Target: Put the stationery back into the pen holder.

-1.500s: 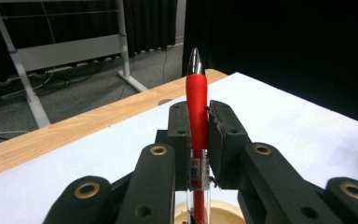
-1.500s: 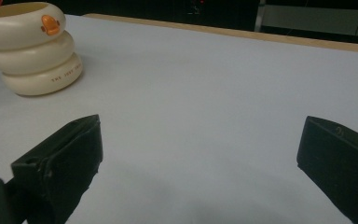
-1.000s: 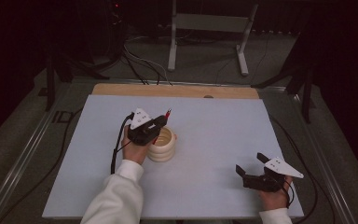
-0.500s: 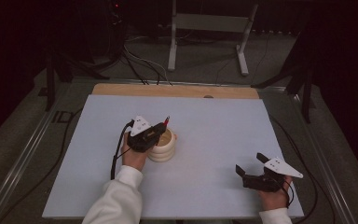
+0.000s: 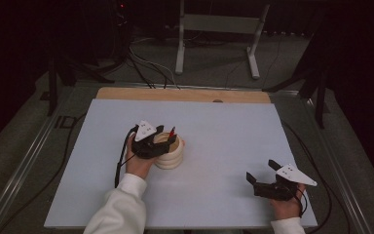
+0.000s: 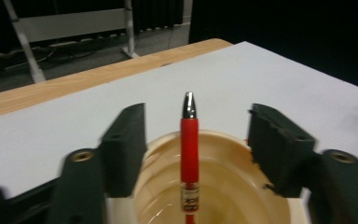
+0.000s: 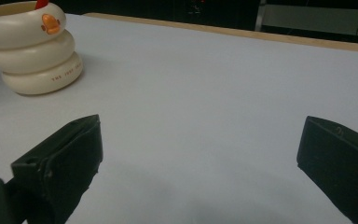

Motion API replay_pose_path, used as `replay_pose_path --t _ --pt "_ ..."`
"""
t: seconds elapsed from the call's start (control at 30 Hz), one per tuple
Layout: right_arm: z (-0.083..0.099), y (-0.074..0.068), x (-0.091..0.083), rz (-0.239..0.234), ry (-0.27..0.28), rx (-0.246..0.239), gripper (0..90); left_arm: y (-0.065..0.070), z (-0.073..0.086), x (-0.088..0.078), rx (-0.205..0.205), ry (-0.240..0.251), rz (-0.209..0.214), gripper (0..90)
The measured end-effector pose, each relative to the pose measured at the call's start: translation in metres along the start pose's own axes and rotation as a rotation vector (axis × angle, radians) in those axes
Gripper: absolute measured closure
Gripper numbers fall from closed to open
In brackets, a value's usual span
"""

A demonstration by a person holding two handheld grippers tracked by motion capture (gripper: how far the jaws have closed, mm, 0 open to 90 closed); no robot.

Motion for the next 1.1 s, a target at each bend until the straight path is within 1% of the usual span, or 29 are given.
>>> replay_pose_path --t 0.03,0.07,0.1,0.2,0.3,0.37,0.4,0.43,0.47,0.5,0.63,0.67,0.73,0.77,0.83,0.87,0.97,1.03,1.1 --pt "0.0 0.0 0.0 0.0 0.0 0.0 0.5 0.0 0.0 0.0 0.0 0.0 0.0 30.9" --pt "0.0 0.0 0.0 0.0 0.0 0.0 0.5 -0.002 0.0 -0.001 -0.001 -0.004 -0.014 30.9" --pt "0.0 0.0 0.0 0.0 0.0 0.0 0.5 -0.003 -0.001 -0.002 -0.002 -0.005 -0.025 26.6" --pt "0.0 0.0 0.0 0.0 0.0 0.0 0.5 -0.007 -0.002 -0.004 -0.007 -0.013 -0.043 19.0" --pt "0.0 0.0 0.0 0.0 0.0 0.0 0.5 -0.014 -0.003 -0.009 0.004 -0.021 -0.069 14.6" --pt "0.0 0.0 0.0 -0.001 0.001 0.0 0.5 -0.018 -0.004 -0.013 0.013 -0.029 -0.092 8.7" --pt "0.0 0.0 0.0 -0.001 0.001 0.0 0.5 -0.018 -0.004 -0.013 0.013 -0.029 -0.092 6.4" --pt "0.0 -0.001 0.0 -0.001 0.001 0.0 0.5 -0.023 -0.005 -0.018 0.012 -0.033 -0.1 6.4" --pt "0.0 -0.001 -0.001 -0.003 0.003 0.001 0.5 -0.026 -0.006 -0.022 0.013 -0.03 -0.107 1.3" --pt "-0.001 -0.002 -0.001 -0.004 0.003 0.0 0.5 -0.029 -0.006 -0.025 0.013 -0.028 -0.113 1.3" --pt "-0.001 -0.004 -0.001 -0.008 0.005 -0.002 0.5 -0.042 -0.005 -0.041 0.04 -0.025 -0.151 0.5" --pt "-0.001 -0.004 -0.001 -0.008 0.005 -0.003 0.5 -0.045 -0.005 -0.045 0.039 -0.018 -0.156 0.5" --pt "-0.002 -0.005 -0.001 -0.01 0.007 -0.004 0.5 -0.052 -0.002 -0.053 0.03 -0.015 -0.164 0.5" --pt "-0.002 -0.006 -0.002 -0.012 0.008 -0.003 0.5 -0.055 0.0 -0.057 0.02 -0.01 -0.166 0.6" --pt "-0.003 -0.008 -0.003 -0.016 0.013 -0.006 0.5 -0.063 0.005 -0.065 0.008 -0.009 -0.181 0.6" --pt "-0.004 -0.009 -0.003 -0.017 0.014 -0.009 0.5 -0.067 0.009 -0.069 0.0 -0.01 -0.193 0.6" --pt "-0.003 -0.011 -0.003 -0.022 0.012 -0.008 0.5 -0.077 0.021 -0.081 -0.026 -0.005 -0.21 0.6" --pt "-0.003 -0.012 -0.004 -0.025 0.013 -0.009 0.5 -0.083 0.029 -0.089 -0.034 0.0 -0.225 0.5" --pt "-0.003 -0.013 -0.004 -0.027 0.013 -0.013 0.5 -0.087 0.039 -0.096 -0.044 -0.004 -0.227 0.2"
Point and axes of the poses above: each handheld gripper's, and its own axes: x roughly forward along the jaws, z roughly out of its underside, y roughly to its right, the point moved 9 cm from there along x, roughly forward along the jaws, and after that the axes turned 9 degrees about -z, right-handed, at the moved point
